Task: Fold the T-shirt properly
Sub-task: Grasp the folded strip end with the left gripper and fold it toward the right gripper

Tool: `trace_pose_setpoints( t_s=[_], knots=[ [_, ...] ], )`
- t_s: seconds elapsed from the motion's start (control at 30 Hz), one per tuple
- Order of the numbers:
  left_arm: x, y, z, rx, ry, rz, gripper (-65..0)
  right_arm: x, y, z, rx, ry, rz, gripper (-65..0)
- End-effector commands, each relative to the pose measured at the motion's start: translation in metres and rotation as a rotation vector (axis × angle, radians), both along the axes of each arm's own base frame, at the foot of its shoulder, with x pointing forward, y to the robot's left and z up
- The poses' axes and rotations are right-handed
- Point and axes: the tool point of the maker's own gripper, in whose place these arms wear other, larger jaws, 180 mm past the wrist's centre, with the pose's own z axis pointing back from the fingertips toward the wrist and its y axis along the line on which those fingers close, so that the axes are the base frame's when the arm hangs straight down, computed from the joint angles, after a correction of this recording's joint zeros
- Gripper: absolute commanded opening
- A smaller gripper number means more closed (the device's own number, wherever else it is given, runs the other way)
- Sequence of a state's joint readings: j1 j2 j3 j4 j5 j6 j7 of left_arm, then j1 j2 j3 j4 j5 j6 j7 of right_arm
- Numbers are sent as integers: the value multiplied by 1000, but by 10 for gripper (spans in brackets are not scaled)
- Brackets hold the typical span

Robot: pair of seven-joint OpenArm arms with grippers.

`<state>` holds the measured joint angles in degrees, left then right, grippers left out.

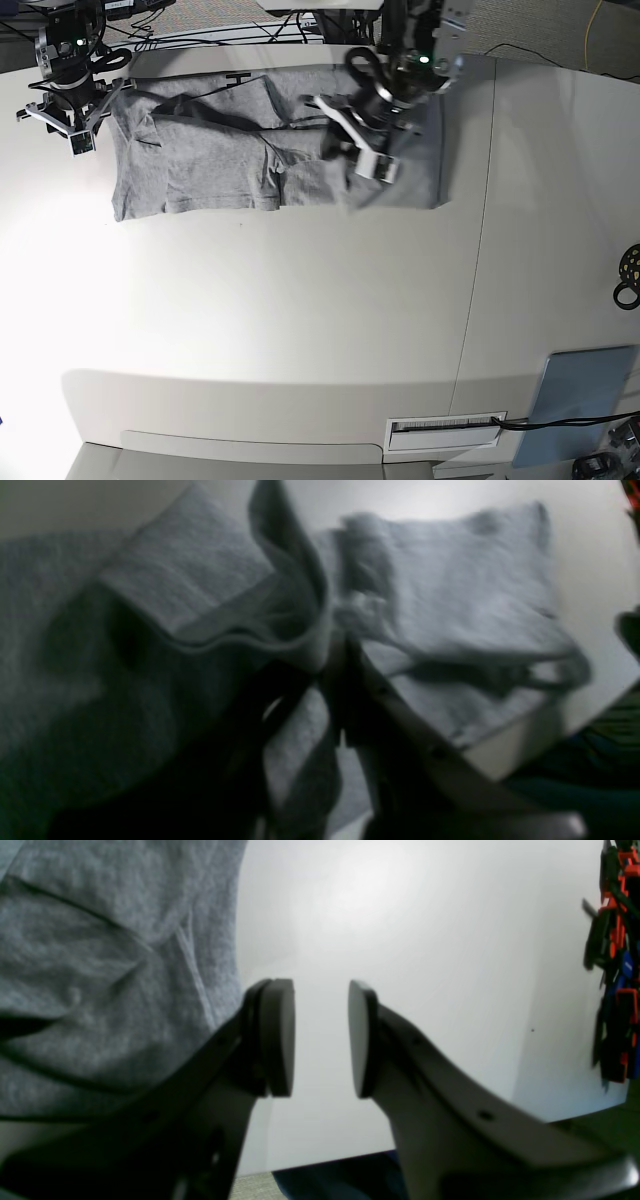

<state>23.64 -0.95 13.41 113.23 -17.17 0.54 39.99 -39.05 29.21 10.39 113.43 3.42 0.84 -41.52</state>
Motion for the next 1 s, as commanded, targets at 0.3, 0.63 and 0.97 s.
trace_pose_setpoints(
  t_s=[0.3, 0.63, 0.97],
  knots=[
    [12, -9, 16, -39, -64, -24, -650, 8, -3, 11, -22, -42, 14, -465],
    [12, -18, 25, -60, -121, -84, -223, 10, -2, 13, -23, -53, 23, -465],
    [19, -11, 20, 41, -125, -111, -223, 5, -11, 13, -81, -14, 11, -361]
  ],
)
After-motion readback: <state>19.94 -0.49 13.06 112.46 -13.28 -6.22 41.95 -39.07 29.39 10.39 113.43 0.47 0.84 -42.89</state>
